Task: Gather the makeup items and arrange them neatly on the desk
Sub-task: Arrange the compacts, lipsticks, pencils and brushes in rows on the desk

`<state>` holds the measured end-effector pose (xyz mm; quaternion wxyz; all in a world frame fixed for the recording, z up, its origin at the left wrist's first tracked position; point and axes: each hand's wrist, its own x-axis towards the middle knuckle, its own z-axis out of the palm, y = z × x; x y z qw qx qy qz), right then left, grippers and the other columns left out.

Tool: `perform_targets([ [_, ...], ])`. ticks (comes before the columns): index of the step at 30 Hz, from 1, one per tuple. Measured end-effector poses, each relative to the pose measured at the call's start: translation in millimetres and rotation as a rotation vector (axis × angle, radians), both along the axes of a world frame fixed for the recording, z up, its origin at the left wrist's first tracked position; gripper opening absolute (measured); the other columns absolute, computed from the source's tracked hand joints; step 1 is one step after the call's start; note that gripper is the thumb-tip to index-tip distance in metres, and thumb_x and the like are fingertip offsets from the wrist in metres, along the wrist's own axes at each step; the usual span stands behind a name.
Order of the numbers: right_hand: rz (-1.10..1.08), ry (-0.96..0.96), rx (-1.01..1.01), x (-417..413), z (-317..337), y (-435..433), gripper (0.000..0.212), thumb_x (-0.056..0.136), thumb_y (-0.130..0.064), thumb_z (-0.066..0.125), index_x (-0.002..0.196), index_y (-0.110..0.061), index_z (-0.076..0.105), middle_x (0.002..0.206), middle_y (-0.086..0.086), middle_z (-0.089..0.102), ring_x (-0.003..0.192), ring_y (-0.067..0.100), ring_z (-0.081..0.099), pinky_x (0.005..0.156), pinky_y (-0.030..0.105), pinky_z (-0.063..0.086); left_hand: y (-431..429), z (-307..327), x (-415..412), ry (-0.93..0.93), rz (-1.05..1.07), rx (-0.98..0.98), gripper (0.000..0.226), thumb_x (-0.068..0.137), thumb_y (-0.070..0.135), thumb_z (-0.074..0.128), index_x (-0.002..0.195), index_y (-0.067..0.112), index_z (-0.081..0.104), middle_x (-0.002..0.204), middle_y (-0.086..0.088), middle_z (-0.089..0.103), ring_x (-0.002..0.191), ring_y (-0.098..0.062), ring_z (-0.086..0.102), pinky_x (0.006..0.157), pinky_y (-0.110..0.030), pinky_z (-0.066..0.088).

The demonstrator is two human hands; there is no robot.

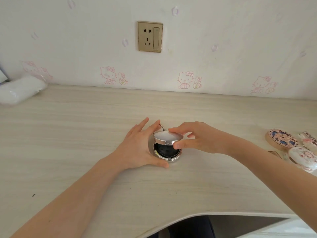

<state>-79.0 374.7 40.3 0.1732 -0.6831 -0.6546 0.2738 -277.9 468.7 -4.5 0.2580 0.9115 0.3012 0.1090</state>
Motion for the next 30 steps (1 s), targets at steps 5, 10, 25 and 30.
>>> perform_targets([
  [5,0.002,-0.033,-0.025,-0.6,-1.8,-2.2,0.050,0.086,-0.044,0.063,0.133,-0.032,0.052,0.124,-0.018,0.052,0.110,0.001,0.045,0.096,0.021,0.033,-0.9,-1.5,-0.6,-0.079,-0.013,-0.036,0.135,0.038,0.080,0.068,0.151,0.035,0.010,0.137,0.033,0.042,0.140,0.007,0.004,0.119,-0.032,0.008],
  [10,-0.008,-0.068,-0.019,1.9,-2.2,1.7,0.045,0.083,-0.051,0.062,0.126,-0.036,0.058,0.121,-0.011,0.050,0.113,0.007,0.047,0.101,0.027,0.037,-1.0,-1.7,-3.1,-0.156,0.008,-0.064,0.130,0.038,0.067,0.082,0.149,0.039,0.019,0.124,0.040,0.044,0.137,0.004,0.019,0.116,-0.026,0.017],
  [25,0.031,-0.041,-0.166,6.3,18.4,13.9,0.024,0.076,-0.068,0.049,0.091,-0.054,0.062,0.118,-0.018,0.054,0.114,0.006,0.049,0.100,0.028,0.035,-3.2,-7.9,-4.5,-0.277,0.116,-0.104,0.116,0.046,0.048,0.091,0.144,0.041,0.029,0.101,0.026,0.063,0.117,0.007,0.036,0.091,-0.009,0.027],
  [30,0.003,0.026,-0.207,9.9,18.7,16.3,0.017,0.089,-0.052,0.052,0.074,-0.051,0.061,0.082,-0.035,0.056,0.079,-0.017,0.050,0.074,0.014,0.034,-4.6,-6.7,-4.5,-0.299,0.125,-0.116,0.109,0.044,0.048,0.092,0.136,0.041,0.034,0.100,0.023,0.064,0.116,0.003,0.043,0.089,-0.011,0.030],
])
